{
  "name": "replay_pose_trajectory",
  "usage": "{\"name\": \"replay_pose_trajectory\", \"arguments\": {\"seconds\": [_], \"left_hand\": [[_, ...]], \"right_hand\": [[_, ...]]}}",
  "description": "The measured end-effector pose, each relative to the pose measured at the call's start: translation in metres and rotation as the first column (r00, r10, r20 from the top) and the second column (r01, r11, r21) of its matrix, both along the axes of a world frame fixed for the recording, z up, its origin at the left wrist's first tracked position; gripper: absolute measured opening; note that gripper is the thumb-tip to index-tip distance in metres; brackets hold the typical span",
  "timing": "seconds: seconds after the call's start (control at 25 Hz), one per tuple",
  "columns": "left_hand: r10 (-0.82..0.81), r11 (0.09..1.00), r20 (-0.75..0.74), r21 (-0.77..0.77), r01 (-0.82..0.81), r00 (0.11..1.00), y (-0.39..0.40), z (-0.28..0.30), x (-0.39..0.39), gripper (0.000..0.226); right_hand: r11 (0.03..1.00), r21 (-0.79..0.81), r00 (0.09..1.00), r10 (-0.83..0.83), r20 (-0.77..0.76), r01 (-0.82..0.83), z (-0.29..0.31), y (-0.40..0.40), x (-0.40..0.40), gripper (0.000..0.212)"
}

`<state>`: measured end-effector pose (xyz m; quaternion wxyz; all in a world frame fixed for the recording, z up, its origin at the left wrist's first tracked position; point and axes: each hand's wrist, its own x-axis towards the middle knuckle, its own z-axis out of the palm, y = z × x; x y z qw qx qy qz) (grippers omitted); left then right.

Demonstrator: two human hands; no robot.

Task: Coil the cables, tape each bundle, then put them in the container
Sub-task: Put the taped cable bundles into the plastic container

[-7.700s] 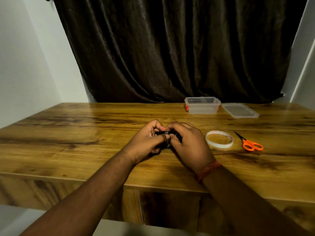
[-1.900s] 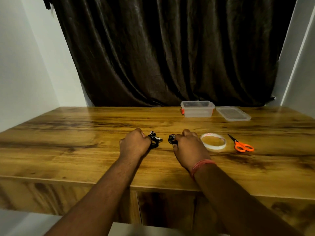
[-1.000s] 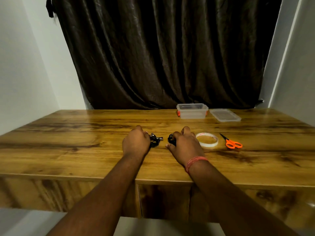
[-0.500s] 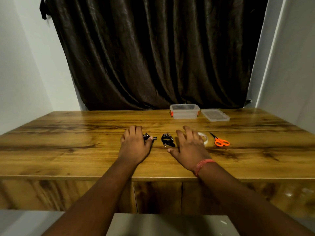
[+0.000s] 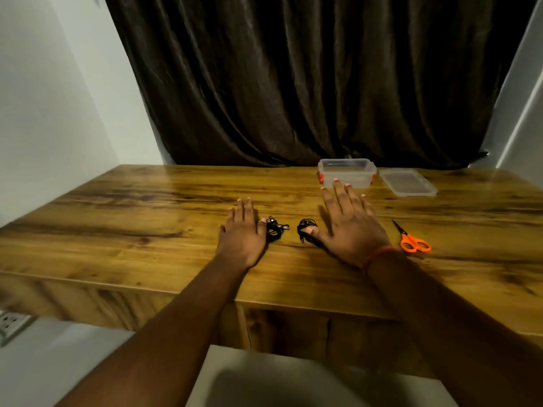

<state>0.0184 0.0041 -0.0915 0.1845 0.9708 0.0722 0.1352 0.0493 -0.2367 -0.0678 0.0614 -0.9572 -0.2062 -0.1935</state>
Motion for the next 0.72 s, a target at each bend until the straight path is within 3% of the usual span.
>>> {"name": "replay_pose_trajectory", "arguments": {"seconds": [0.16,0.24,0.36,0.52,0.72], "left_hand": [[0.024,0.999,0.073,-0.042,-0.021,0.997,0.006,0.001,0.013,0.049],[-0.008,0.996,0.061,-0.092,0.014,0.998,0.011,0.002,0.012,0.05],[-0.03,0.999,-0.071,-0.037,0.028,0.997,0.014,0.013,0.006,0.049],[0.004,1.0,-0.265,0.025,0.003,0.964,0.0,0.038,0.006,0.034],[0.107,0.991,-0.429,-0.029,-0.131,0.897,-0.014,0.056,0.016,0.019]], "right_hand": [[0.999,0.045,1.0,0.028,-0.003,-0.027,0.008,0.017,0.024,0.079],[0.993,0.112,0.996,0.039,-0.081,-0.03,0.013,0.02,0.022,0.07],[0.982,0.189,0.96,0.04,-0.276,0.014,0.022,0.025,0.01,0.054],[1.0,0.013,0.926,0.028,-0.377,-0.025,0.045,0.057,0.002,0.037],[1.0,-0.007,0.807,-0.008,-0.59,0.004,0.054,0.103,0.008,0.039]]}}
